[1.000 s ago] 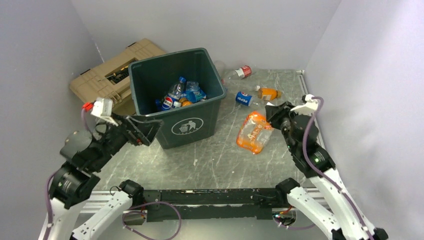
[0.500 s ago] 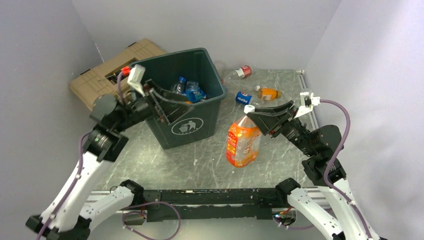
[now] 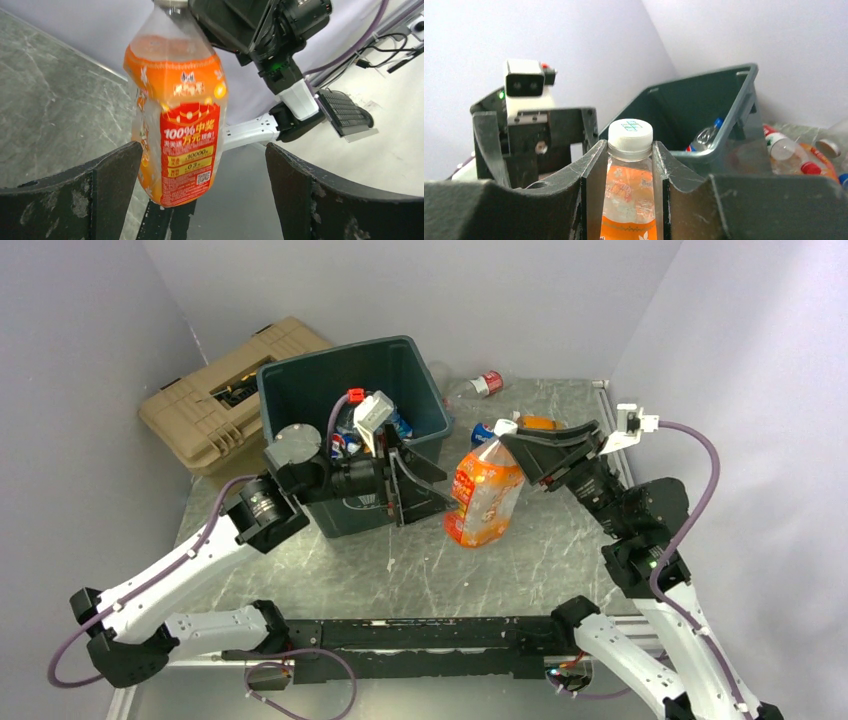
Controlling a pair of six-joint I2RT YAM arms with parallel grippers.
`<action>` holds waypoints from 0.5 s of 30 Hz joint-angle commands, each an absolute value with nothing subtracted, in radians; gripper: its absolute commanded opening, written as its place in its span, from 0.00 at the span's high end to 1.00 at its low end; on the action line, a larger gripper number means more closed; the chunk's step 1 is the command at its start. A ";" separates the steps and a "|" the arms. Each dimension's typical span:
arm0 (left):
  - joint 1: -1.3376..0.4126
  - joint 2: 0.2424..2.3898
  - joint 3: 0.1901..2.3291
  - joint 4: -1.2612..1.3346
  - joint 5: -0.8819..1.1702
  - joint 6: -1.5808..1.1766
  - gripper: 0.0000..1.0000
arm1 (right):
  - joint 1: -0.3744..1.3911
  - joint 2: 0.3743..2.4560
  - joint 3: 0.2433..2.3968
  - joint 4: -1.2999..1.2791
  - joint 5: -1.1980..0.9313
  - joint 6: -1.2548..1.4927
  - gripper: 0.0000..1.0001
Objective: Put the plastic bottles in the bin
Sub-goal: Pick up the plastic bottle at the center of the board.
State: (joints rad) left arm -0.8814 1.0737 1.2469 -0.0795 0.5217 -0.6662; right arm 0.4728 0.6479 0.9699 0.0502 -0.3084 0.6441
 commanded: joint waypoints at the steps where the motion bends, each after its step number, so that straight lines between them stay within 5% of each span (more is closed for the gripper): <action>1: -0.966 1.099 1.307 -0.130 0.331 -0.533 0.00 | 0.476 0.657 1.064 0.037 -0.181 0.653 1.00; 15: -1.151 1.204 1.382 -0.174 0.033 -0.402 0.00 | 0.475 0.665 1.118 -0.082 -0.136 0.613 1.00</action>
